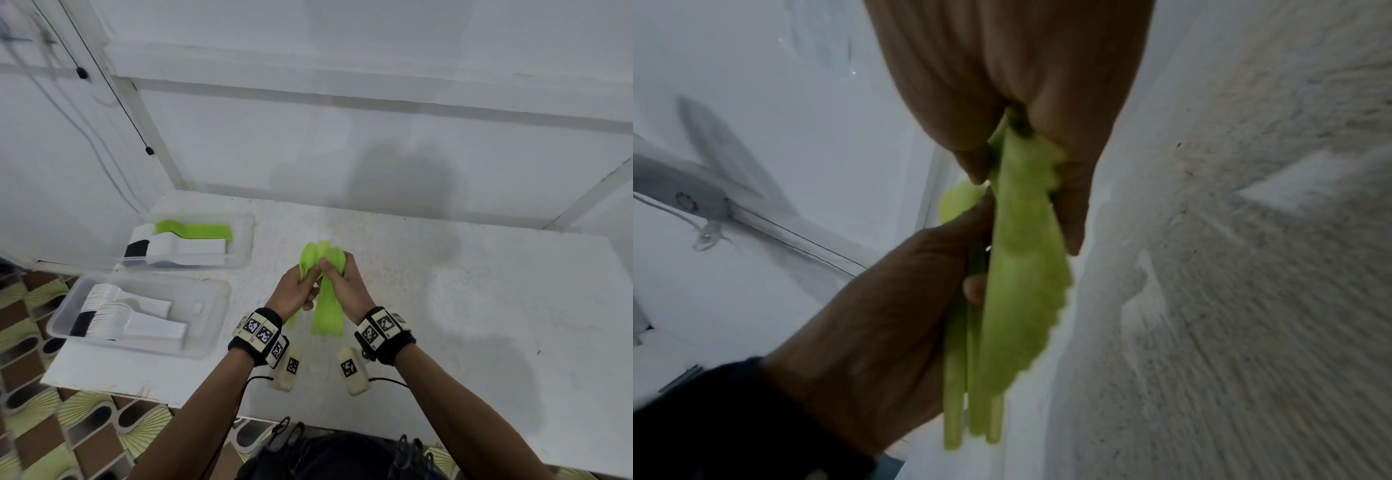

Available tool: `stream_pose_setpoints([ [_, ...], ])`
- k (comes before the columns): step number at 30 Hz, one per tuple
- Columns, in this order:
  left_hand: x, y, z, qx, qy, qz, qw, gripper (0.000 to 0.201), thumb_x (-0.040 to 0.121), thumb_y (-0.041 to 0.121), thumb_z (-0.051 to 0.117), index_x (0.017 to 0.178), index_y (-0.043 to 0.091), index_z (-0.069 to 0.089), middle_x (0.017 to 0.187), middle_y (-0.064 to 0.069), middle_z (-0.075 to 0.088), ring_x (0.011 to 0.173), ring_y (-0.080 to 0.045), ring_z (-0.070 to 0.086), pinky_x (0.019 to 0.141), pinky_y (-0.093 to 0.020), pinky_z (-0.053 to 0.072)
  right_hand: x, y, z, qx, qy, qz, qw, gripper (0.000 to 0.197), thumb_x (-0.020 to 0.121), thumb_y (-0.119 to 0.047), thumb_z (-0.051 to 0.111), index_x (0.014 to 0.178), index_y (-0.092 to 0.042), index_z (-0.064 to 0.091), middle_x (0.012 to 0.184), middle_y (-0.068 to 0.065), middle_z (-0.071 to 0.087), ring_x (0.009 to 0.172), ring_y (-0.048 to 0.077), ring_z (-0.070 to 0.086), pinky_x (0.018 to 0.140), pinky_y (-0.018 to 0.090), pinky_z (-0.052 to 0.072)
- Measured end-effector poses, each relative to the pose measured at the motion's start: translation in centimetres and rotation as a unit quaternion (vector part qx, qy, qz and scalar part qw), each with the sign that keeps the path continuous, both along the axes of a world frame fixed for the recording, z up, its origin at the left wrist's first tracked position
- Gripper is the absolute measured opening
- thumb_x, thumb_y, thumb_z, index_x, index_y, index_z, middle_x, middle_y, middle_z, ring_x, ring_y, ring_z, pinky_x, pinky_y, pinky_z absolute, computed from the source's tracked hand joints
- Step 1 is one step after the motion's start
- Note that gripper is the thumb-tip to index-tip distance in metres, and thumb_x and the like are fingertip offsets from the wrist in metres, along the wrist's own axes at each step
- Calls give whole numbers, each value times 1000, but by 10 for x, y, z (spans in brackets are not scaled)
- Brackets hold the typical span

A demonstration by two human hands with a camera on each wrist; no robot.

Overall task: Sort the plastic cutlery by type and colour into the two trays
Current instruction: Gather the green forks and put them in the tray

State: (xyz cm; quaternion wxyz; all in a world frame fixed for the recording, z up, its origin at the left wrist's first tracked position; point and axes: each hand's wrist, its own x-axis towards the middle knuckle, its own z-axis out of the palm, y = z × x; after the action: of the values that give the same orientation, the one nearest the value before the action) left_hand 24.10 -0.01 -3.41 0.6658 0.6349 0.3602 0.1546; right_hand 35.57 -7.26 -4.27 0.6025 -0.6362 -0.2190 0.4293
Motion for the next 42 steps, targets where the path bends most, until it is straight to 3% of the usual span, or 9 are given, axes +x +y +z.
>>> stream_pose_setpoints([
  [8, -4, 0, 9, -13, 63, -84, 994, 45, 107, 39, 48, 83, 5, 63, 61, -3, 58, 49, -14, 51, 50, -25, 41, 3, -2, -2, 8, -11, -52, 999, 31, 100, -32, 64, 126, -21, 51, 105, 3, 68, 93, 22, 71, 79, 43, 61],
  [13, -8, 1, 16, -53, 37, -126, 990, 37, 109, 29, 45, 103, -3, 63, 87, -16, 66, 53, -11, 62, 49, -19, 46, 11, -2, -2, -5, -60, -51, 997, 38, 101, -34, 61, 134, -25, 46, 106, 0, 64, 94, 16, 66, 84, 37, 58],
  [16, -10, 4, 13, -108, 27, -142, 984, 40, 108, 30, 48, 119, -6, 62, 105, -21, 73, 81, -26, 74, 71, -33, 61, 17, -2, 1, -7, -62, -27, 998, 35, 102, -28, 60, 134, -19, 48, 110, 1, 61, 91, 10, 64, 76, 24, 55],
  [18, -11, 3, 12, -137, 41, -159, 977, 38, 108, 32, 49, 123, 1, 63, 110, -19, 74, 92, -33, 74, 79, -39, 62, 18, -4, -2, -19, -52, -21, 998, 33, 102, -28, 61, 131, -19, 51, 114, 8, 63, 93, 15, 65, 77, 28, 57],
  [23, -9, 10, 7, -40, 85, -104, 990, 36, 106, 41, 48, 118, 9, 59, 90, -22, 74, 70, -33, 73, 60, -34, 59, 17, -8, 1, -11, -5, -78, 997, 28, 102, -29, 60, 125, -23, 47, 102, 7, 74, 91, 31, 74, 81, 49, 61],
  [25, -8, 14, -3, 3, 116, -36, 993, 38, 106, 40, 48, 113, 3, 46, 77, -16, 67, 56, -31, 67, 46, -28, 48, 20, -8, 9, 6, 41, -81, 996, 28, 104, -21, 58, 127, -19, 42, 100, 11, 70, 78, 34, 74, 68, 46, 62],
  [29, -8, 18, -17, 20, 114, -4, 993, 24, 109, 31, 42, 101, 9, 47, 76, -7, 60, 54, -22, 60, 50, -28, 39, 26, -4, 18, -8, 1, -92, 996, 30, 104, -23, 58, 128, -17, 41, 97, 9, 65, 64, 29, 71, 56, 34, 56],
  [35, 0, 7, -17, 68, 43, 43, 996, 18, 101, 19, 58, 86, 10, 64, 72, -3, 64, 62, -20, 58, 57, -32, 48, 8, -3, 8, -55, -83, -38, 994, 32, 102, -30, 58, 127, -17, 42, 103, 8, 70, 78, 25, 74, 77, 49, 62],
  [42, 3, 0, -10, 100, 91, -5, 991, 21, 94, 6, 55, 88, 5, 75, 76, -5, 70, 67, -17, 63, 66, -33, 58, -5, 0, -10, -89, -63, -53, 993, 42, 98, -40, 61, 131, -19, 45, 111, -2, 63, 104, 20, 65, 96, 50, 55],
])
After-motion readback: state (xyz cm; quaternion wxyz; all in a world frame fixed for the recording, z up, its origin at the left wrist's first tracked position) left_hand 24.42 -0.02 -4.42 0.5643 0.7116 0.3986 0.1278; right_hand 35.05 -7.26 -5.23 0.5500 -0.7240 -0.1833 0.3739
